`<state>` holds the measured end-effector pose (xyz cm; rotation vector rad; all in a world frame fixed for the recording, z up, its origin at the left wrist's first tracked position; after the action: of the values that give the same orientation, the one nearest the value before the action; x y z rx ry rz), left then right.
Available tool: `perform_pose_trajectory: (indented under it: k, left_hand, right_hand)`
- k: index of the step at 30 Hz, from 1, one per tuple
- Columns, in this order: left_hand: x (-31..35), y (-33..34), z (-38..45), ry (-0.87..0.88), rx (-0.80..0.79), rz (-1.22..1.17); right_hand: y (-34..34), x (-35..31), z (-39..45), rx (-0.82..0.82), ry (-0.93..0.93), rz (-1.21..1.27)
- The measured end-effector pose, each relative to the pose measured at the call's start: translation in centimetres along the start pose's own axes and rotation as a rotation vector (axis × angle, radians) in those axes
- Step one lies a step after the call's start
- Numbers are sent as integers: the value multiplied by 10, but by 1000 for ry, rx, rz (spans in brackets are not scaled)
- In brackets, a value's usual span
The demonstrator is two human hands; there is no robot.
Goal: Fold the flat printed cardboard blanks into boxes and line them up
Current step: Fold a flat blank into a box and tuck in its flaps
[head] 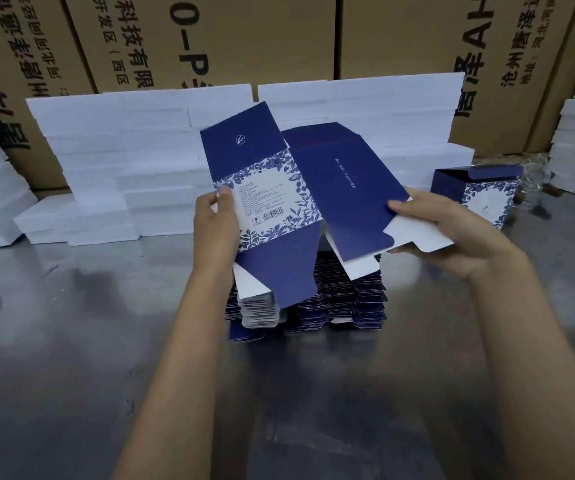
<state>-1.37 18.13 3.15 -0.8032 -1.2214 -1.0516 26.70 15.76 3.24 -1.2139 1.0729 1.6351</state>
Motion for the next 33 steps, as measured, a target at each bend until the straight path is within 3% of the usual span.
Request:
perform_pose_trajectory:
  k: [2,4,6,8,10,15,19,25,30,33]
  left_hand:
    - [2,2,-3,-2,-73,131]
    - [10,3,-8,125,-182,293]
    - [18,6,-15,218,-387,390]
    - [22,10,-24,199,-622,427]
    - [25,15,-32,210,-702,454]
    - [27,19,-36,319,-661,456]
    - [30,18,-28,368,-513,234]
    - [34,8,-21,257,-406,123]
    - [36,8,-23,229,-401,140]
    - [36,9,-22,238,-387,114]
  right_hand:
    - [-2,-1,-1,2,8,-17]
    - [-2,-2,1,7,13,-13]
    - [1,-3,1,25,17,-1]
    - [3,-2,2,71,3,25]
    - [6,-2,5,55,2,65]
    - [13,-1,13,-91,85,-45]
    - [25,5,20,-106,52,-188]
    - [46,13,26,45,-91,-411]
    - [57,23,34,241,-126,-592]
    - [55,25,35,266,-118,-695]
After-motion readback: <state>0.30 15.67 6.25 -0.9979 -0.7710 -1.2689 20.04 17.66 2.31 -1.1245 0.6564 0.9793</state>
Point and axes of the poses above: each hand's wrist, its own z-axis towards the middle knuckle, its own y-axis out of the palm, x = y × z, the point moved 2 cm from there along z, towards the middle knuckle, and after that the axes turned 1 degree about -x, right-handed, at the moved point
